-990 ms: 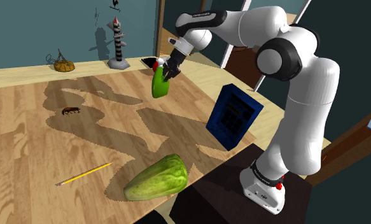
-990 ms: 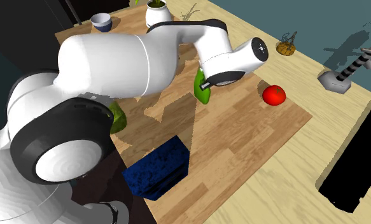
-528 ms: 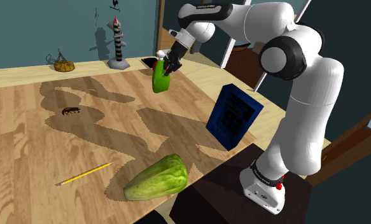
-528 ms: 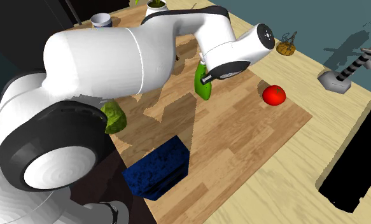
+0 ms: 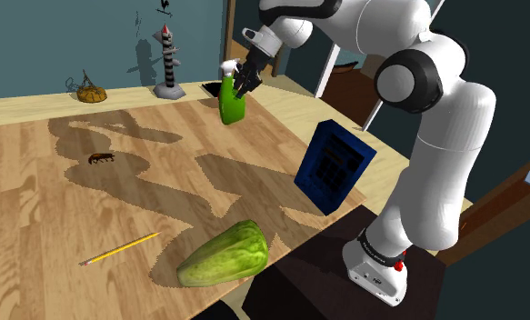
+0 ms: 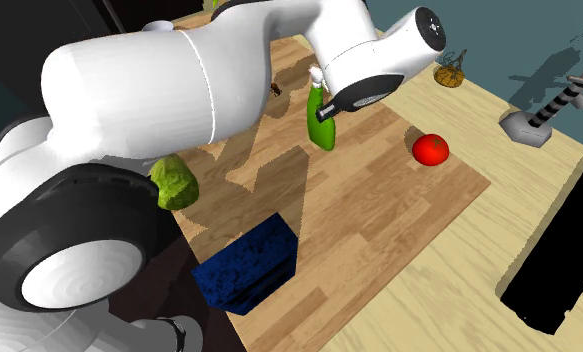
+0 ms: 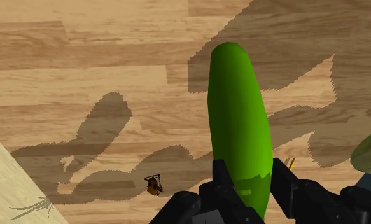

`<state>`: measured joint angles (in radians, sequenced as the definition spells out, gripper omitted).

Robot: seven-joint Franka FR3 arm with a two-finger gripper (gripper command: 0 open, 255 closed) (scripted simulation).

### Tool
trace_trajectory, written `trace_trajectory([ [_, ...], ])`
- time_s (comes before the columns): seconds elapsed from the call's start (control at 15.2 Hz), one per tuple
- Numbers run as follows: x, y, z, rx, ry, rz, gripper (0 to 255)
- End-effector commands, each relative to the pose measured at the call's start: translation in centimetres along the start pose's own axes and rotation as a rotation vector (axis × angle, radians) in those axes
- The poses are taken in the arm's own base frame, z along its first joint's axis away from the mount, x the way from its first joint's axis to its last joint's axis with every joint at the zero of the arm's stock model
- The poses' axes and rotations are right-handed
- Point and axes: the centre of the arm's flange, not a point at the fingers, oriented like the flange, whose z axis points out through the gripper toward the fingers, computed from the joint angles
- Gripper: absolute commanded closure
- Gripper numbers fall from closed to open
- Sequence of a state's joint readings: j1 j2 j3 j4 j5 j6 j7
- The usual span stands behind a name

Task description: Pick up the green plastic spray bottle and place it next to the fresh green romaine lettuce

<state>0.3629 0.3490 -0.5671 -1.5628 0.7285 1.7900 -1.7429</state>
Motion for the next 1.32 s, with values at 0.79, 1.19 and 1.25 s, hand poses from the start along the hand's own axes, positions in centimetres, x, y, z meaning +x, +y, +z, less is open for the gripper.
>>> trace_trajectory([
  [0.79,3.6,-0.1,-6.4,0.0,0.0,0.0,255],
  [1.19,5.2,-0.1,-9.2,0.0,0.0,0.0,255],
  [1.25,5.4,-0.1,-9.6,0.0,0.0,0.0,255],
])
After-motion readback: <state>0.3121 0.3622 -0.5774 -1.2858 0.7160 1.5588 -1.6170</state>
